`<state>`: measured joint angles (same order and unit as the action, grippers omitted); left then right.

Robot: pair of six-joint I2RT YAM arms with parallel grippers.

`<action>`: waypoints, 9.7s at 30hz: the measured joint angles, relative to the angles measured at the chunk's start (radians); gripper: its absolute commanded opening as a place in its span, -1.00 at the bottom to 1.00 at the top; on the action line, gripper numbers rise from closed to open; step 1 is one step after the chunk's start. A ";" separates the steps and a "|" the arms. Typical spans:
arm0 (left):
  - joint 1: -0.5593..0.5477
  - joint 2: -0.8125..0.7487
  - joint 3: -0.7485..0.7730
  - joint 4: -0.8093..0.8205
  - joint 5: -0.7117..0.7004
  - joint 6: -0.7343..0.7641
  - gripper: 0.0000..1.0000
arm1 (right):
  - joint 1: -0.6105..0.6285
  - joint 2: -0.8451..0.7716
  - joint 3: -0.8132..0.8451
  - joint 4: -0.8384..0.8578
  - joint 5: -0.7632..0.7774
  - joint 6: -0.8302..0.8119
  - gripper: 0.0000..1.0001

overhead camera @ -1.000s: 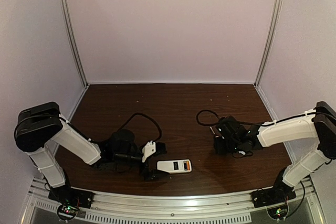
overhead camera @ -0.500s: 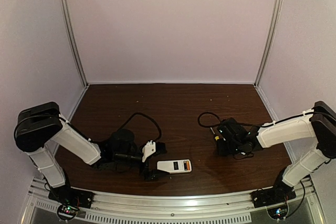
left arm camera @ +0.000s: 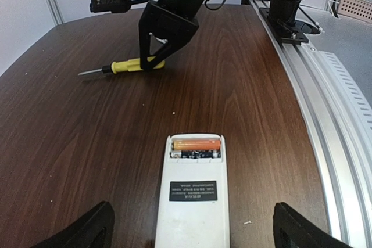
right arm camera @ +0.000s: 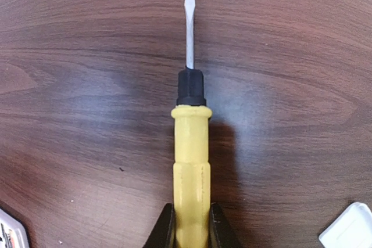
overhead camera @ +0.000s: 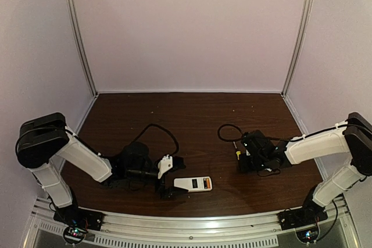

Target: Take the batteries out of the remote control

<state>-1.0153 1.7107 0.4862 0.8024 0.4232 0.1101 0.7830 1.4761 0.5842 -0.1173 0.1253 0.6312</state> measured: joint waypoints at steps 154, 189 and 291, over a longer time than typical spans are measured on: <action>0.283 -0.170 0.034 0.491 0.468 -0.741 -1.00 | 0.309 0.019 -0.121 1.324 -0.392 0.159 0.65; 0.283 -0.212 0.000 0.508 0.467 -0.791 -1.00 | 0.306 0.122 -0.010 1.415 -0.493 0.158 0.03; 0.337 -0.087 -0.045 0.480 0.212 -0.521 0.87 | 0.304 -0.323 0.011 0.549 -0.113 0.019 -1.00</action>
<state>-0.6781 1.6241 0.4416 1.2827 0.6350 -0.4110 1.0866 1.1534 0.5957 0.4320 0.0124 0.6498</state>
